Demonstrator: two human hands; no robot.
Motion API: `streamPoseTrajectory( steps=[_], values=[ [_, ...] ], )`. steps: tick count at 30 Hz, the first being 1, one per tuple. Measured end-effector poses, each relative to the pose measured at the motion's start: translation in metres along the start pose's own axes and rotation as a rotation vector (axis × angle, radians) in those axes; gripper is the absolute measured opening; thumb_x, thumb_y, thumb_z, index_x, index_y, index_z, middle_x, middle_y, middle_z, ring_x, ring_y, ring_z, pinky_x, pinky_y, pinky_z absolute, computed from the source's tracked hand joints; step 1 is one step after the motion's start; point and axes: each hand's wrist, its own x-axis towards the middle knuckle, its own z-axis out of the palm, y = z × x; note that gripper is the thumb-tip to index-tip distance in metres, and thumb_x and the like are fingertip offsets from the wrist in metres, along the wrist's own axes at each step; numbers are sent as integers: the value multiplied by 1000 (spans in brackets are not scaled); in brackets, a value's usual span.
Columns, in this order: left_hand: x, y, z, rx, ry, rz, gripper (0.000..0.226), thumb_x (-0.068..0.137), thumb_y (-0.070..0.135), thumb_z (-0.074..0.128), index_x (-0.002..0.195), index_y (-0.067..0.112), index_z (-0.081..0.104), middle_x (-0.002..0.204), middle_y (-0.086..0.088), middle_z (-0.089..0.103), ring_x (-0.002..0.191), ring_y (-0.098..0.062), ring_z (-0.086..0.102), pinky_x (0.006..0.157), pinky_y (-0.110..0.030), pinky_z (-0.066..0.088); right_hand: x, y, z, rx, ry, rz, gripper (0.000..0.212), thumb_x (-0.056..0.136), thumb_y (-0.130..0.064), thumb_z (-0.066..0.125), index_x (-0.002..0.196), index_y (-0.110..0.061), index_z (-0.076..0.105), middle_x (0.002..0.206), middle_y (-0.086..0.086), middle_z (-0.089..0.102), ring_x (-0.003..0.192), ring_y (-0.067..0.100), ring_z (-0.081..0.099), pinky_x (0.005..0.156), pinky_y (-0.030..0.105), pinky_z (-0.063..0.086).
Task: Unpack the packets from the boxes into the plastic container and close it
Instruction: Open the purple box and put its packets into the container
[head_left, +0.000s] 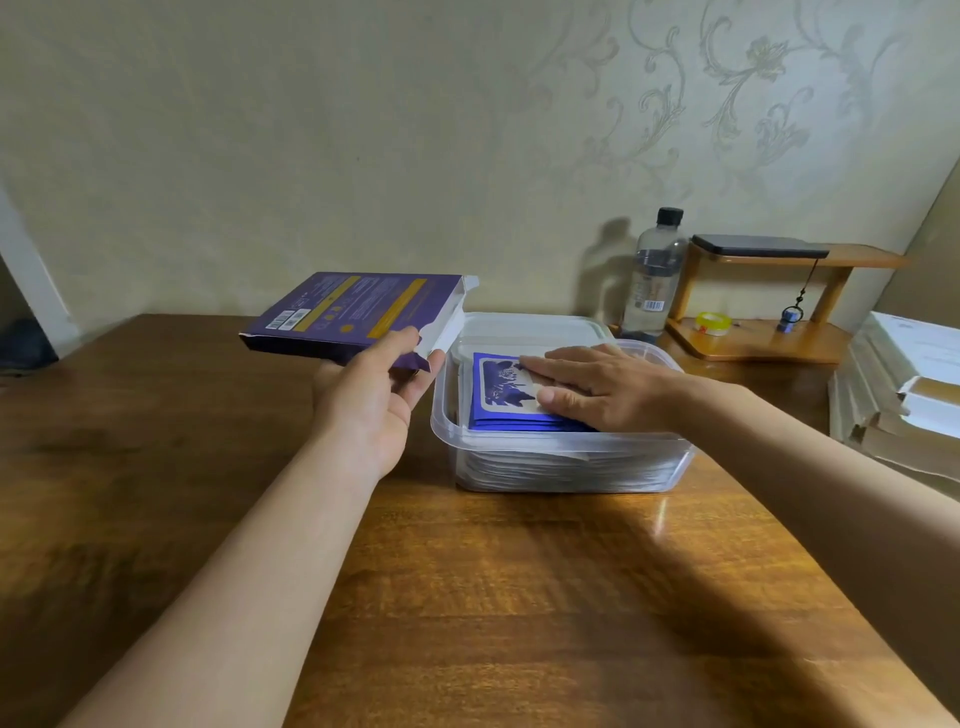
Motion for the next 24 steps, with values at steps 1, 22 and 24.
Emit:
streamPoseTrajectory(
  steps=[1,22,24],
  values=[
    [0,0,0,2,2,0,53,84,-4,76,131,9,55,121,-17,68,104,-31,71,78,-40,64,0,1,0,-7,-9,7,73,84,-80,13,152,-54,10,162,-5,25,147,27,23,118,55,17],
    [1,7,-1,-50,5,-81,54,83,-1,78,133,3,59,115,-18,68,98,-30,71,73,-37,64,-9,-7,-7,125,182,7,72,87,-75,33,148,-38,41,155,-3,39,144,19,32,118,43,25],
    [1,6,0,-47,9,-81,55,82,-2,78,133,3,58,119,-20,67,99,-31,71,72,-37,64,-6,-12,-12,142,220,-2,73,87,-76,34,147,-36,44,154,-4,40,142,17,34,118,42,27]
  ],
)
